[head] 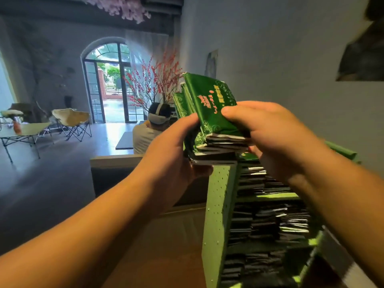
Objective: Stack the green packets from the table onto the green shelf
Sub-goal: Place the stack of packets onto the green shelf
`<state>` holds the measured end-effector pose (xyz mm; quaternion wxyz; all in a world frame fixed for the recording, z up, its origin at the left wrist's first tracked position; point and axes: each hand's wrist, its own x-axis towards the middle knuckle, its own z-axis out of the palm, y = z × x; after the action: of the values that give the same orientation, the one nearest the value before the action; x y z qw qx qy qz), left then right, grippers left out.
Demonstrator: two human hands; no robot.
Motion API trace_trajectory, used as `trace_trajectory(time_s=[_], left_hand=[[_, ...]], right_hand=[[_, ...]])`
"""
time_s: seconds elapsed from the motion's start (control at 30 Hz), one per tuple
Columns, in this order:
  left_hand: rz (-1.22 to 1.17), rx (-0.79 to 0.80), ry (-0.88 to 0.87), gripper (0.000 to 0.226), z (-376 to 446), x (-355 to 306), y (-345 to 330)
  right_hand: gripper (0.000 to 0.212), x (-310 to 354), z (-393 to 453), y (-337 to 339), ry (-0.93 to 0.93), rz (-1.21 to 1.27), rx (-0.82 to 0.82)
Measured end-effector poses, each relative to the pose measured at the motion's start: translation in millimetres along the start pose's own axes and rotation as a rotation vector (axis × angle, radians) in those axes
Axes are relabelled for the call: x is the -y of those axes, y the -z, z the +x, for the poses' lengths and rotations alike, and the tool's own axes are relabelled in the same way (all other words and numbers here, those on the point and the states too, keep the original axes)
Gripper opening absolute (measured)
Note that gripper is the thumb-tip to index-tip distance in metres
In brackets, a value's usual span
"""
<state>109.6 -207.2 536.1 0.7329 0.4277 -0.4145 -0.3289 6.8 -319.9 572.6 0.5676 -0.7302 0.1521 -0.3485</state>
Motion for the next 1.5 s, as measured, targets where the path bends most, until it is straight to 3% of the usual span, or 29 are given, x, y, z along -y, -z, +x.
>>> trace_trajectory(time_s=[0.1, 0.23, 0.4, 0.67, 0.87, 1.03, 1.17, 1.4, 1.5], left_hand=[[-0.047, 0.034, 0.023, 0.039, 28.2, 22.5, -46.5], [-0.114, 0.054, 0.086, 0.035, 63.9, 44.2, -104.5], [-0.111, -0.054, 0.168, 0.033, 102.8, 79.5, -158.8], [-0.069, -0.232, 0.201, 0.030, 130.3, 89.7, -190.0], [-0.062, -0.322, 0.194, 0.017, 132.9, 85.6, -193.5], [-0.010, -0.359, 0.181, 0.017, 132.4, 81.3, -181.2], [-0.011, -0.440, 0.144, 0.020, 135.7, 73.6, -165.3], [-0.020, -0.432, 0.066, 0.019, 143.7, 54.8, -147.7], [0.022, -0.456, 0.039, 0.013, 151.6, 57.4, -138.0]], right_hand=[[0.026, 2.3, 1.9, 56.3, -0.071, 0.064, 0.007], [0.034, -6.6, 11.2, 128.2, -0.123, 0.087, -0.036], [0.014, -22.4, 26.7, 196.4, -0.238, 0.129, -0.056], [0.029, -40.0, 53.5, 247.1, -0.430, 0.268, 0.008], [0.015, -44.3, 63.7, 263.2, -0.430, 0.263, 0.014], [0.017, -47.3, 74.4, 264.3, -0.377, 0.110, -0.051], [0.009, -56.7, 81.5, 263.3, -0.288, -0.272, -0.107], [0.003, -88.8, 91.1, 252.2, -0.342, -0.491, -0.139], [0.041, -106.0, 94.3, 247.9, -0.381, -0.510, -0.133]])
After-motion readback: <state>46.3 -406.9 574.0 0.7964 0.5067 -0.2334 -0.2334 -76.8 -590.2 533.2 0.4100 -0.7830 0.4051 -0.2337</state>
